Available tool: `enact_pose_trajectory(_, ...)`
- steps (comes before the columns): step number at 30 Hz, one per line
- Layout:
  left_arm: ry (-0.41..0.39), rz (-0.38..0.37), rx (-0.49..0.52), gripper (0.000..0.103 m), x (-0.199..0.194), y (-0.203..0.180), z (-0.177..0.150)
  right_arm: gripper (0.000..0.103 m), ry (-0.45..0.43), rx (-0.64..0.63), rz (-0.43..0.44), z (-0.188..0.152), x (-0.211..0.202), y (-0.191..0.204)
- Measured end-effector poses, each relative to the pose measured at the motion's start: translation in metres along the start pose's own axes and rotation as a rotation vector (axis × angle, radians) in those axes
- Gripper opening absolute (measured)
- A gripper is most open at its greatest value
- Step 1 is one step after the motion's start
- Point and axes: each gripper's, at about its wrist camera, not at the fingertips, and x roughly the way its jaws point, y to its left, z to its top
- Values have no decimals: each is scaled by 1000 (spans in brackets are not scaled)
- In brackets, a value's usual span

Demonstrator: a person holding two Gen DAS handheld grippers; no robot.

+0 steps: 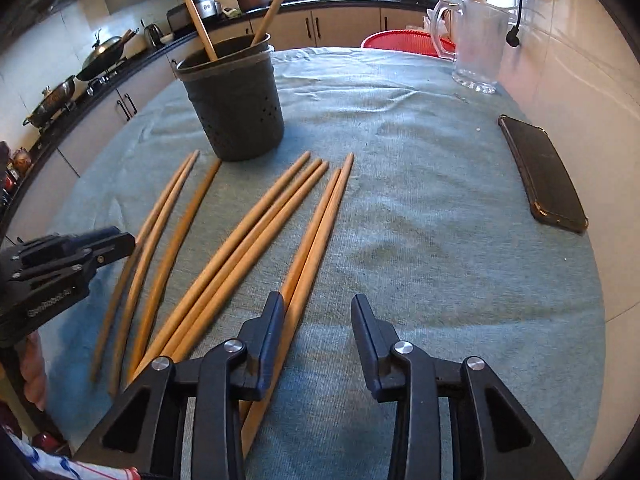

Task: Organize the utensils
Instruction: 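Bring both open tools back down to the remaining chopsticks, then grasp a chopstick with the left tool while the right tool grasps another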

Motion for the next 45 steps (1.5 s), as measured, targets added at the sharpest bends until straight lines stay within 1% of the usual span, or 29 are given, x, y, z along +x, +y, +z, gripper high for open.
enact_pose_trajectory(2,5,11,11,18,1,-2,2,37,-2,-11,-22,3,1,1)
enact_pose_trajectory(4,11,14,20,13,2,-4,5,37,2,-21,-46,4,2,3)
enact_pose_trajectory(6,17,46,22,13,3,-4,6,37,37,-35,-76,4,8,4)
enact_pose_trajectory(7,27,61,23,10,5,-3,8,36,27,-54,-92,5,8,7)
enact_pose_trajectory(8,61,67,21,10,10,-2,11,36,28,-64,-99,6,9,8)
enact_pose_trajectory(9,70,62,11,9,14,0,13,36,37,-68,-102,10,10,9)
enact_pose_trajectory(10,64,68,2,9,16,2,15,36,46,-66,-103,13,12,9)
enact_pose_trajectory(13,103,75,0,9,27,4,24,36,91,-68,-102,30,22,9)
enact_pose_trajectory(14,111,76,1,8,29,4,26,34,107,-72,-105,36,25,8)
enact_pose_trajectory(15,120,81,6,4,31,4,27,31,122,-71,-97,41,28,7)
enact_pose_trajectory(16,130,84,7,0,32,5,29,25,144,-63,-81,47,31,5)
enact_pose_trajectory(17,140,77,1,0,32,8,28,14,162,-61,-79,51,32,2)
enact_pose_trajectory(18,152,60,-8,0,32,11,27,10,182,-63,-78,53,32,-2)
enact_pose_trajectory(20,179,50,-9,0,29,19,21,9,212,-69,-56,51,30,-9)
enact_pose_trajectory(22,196,53,2,0,23,26,16,9,239,-75,-58,45,25,-19)
enact_pose_trajectory(24,215,56,16,0,21,31,10,9,268,-58,-41,39,21,-30)
enact_pose_trajectory(27,250,52,22,0,21,36,14,10,313,-50,-35,37,18,-39)
enact_pose_trajectory(31,304,59,36,1,26,32,26,11,363,-107,-83,42,22,-31)
enact_pose_trajectory(35,353,65,44,1,37,29,39,12,422,-162,-140,54,32,-18)
enact_pose_trajectory(37,381,62,39,2,40,31,45,13,446,-170,-154,61,37,-15)
enact_pose_trajectory(39,397,33,13,3,43,33,49,17,466,-165,-158,68,42,-15)
enact_pose_trajectory(41,397,-43,-40,7,42,40,52,19,470,-161,-163,74,46,-10)
enact_pose_trajectory(42,387,-68,-58,13,41,41,53,19,468,-157,-160,75,47,-10)
enact_pose_trajectory(43,372,-93,-72,22,39,43,53,19,465,-155,-156,76,47,-10)
enact_pose_trajectory(45,332,-128,-78,29,35,43,54,19,456,-151,-144,75,47,-11)
